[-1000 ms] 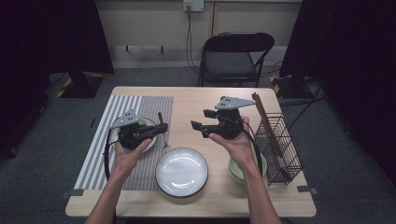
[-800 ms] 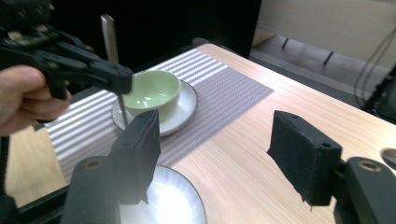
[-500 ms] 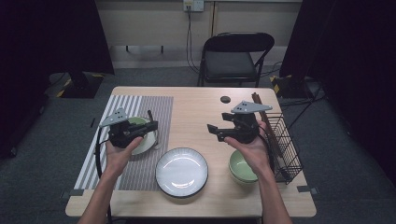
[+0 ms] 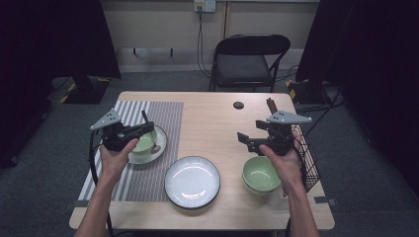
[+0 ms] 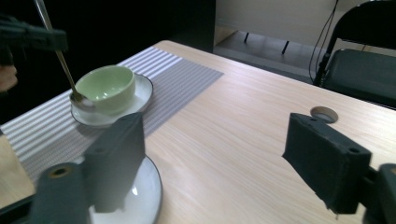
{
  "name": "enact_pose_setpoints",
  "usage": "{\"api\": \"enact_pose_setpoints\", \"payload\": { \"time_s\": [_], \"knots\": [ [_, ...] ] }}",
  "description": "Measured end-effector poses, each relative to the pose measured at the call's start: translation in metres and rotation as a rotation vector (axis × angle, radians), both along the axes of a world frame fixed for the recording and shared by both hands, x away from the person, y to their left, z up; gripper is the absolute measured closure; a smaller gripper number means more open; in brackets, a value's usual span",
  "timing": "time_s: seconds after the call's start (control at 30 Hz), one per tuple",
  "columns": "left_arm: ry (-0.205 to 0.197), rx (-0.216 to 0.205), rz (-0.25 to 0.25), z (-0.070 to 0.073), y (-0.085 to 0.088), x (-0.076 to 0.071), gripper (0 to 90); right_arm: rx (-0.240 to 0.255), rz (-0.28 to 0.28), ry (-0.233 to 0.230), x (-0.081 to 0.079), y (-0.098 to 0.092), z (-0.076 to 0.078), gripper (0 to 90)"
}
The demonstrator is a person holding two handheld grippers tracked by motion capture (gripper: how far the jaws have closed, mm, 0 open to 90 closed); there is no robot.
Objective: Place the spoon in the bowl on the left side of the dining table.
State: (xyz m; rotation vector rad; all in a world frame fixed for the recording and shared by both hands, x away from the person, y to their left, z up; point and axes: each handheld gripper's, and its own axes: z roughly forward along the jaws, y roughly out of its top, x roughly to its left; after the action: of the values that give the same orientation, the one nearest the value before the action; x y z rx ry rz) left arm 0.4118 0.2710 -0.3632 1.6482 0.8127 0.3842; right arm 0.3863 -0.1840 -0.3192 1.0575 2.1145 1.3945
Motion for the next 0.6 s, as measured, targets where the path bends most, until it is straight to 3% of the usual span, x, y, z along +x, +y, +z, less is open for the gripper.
{"api": "enact_pose_setpoints", "payload": {
  "time_s": [0.17, 0.4, 0.6],
  "knots": [
    [-0.006, 0.005, 0.023, 0.003, 0.010, 0.006, 89.5, 0.006, 0.008, -0.012, -0.004, -0.010, -0.002, 16.9],
    [-0.003, 0.007, 0.057, 0.000, 0.019, 0.014, 89.5, 0.028, -0.058, 0.007, -0.005, -0.022, -0.011, 19.8],
    [0.003, 0.027, 0.076, -0.006, 0.022, 0.020, 89.5, 0.013, -0.082, 0.010, -0.004, -0.022, -0.012, 22.0]
  ]
}}
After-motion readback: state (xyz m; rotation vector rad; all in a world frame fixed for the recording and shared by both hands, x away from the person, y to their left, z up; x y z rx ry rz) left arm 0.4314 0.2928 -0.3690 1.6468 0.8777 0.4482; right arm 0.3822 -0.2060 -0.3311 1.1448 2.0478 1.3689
